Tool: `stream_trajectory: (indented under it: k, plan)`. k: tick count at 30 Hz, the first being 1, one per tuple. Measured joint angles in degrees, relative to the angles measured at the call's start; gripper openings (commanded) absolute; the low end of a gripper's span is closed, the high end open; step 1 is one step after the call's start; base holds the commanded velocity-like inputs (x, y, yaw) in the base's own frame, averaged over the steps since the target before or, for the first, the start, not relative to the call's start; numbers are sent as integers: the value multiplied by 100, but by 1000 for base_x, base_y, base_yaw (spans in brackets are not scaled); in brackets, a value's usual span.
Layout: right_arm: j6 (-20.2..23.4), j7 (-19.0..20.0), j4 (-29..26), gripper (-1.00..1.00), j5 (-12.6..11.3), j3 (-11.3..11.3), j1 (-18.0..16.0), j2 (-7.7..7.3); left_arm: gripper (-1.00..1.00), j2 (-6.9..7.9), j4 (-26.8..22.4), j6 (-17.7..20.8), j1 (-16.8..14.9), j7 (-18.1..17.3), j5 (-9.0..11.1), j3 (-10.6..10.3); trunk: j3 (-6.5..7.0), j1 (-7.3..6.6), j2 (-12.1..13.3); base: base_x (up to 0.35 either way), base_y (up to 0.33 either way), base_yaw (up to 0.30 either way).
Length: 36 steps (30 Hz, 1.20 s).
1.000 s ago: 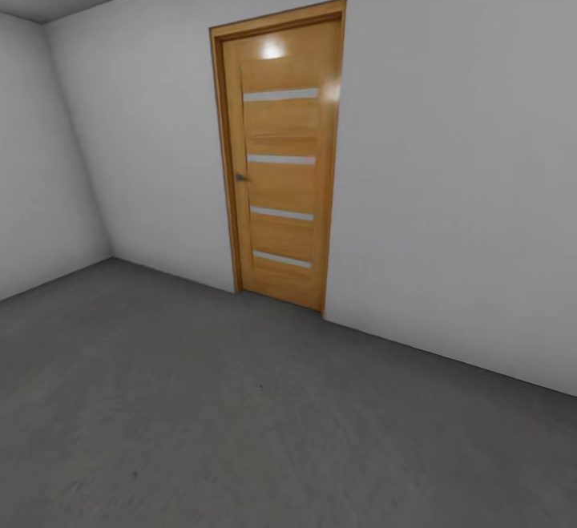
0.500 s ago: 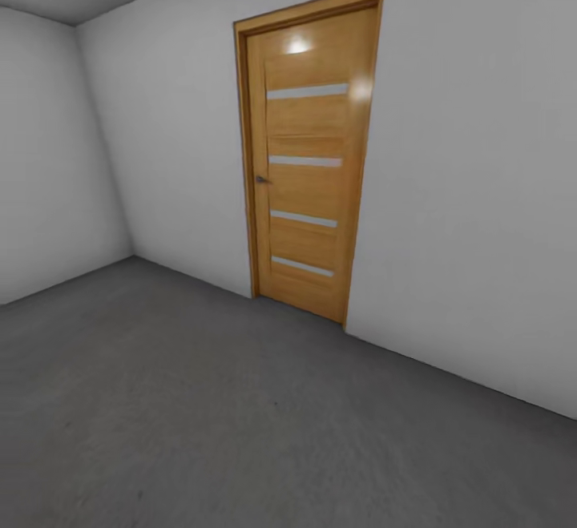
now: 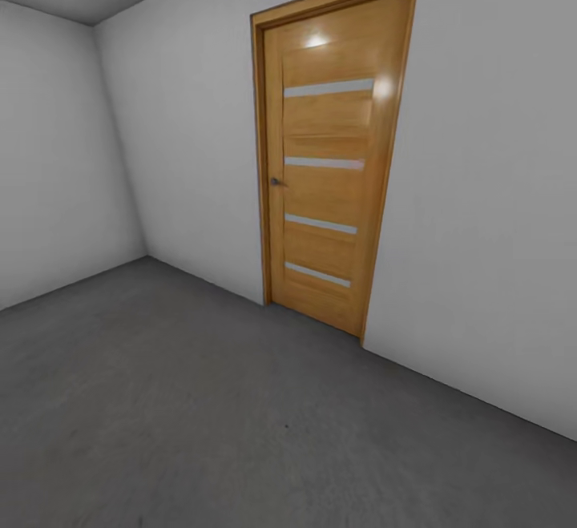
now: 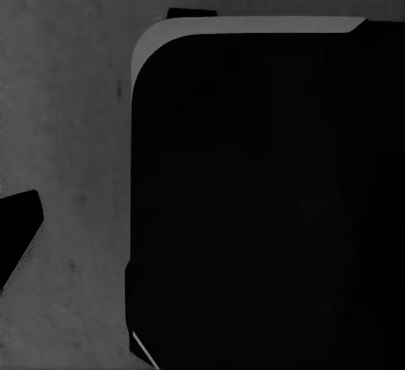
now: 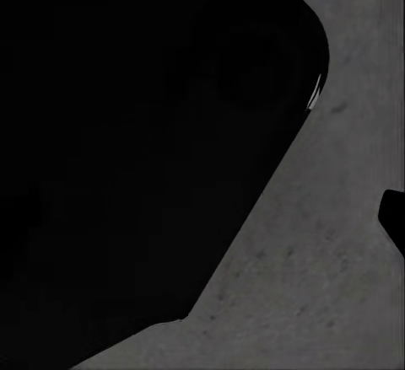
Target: Move the two storage containers from the living room to the garage. In the garage, place one container on the floor and stack the other container on top of it (either order is fine).
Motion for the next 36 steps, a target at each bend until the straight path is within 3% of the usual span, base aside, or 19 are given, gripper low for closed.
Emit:
stream_trajectory:
  k: [9,26,36]
  plan:
    - [0,-1,0,100,-8,0,0,0,100,0,1,0,0,0,0,1,0,0,0,322,0,9]
    - [-1,-5,0,100,-29,-1,0,0,100,0,2,-3,0,0,23,1,0,0,0,322,0,241]
    - [0,0,0,100,-16,0,0,-2,100,0,1,-5,0,0,24,2,0,0,0,322,0,39]
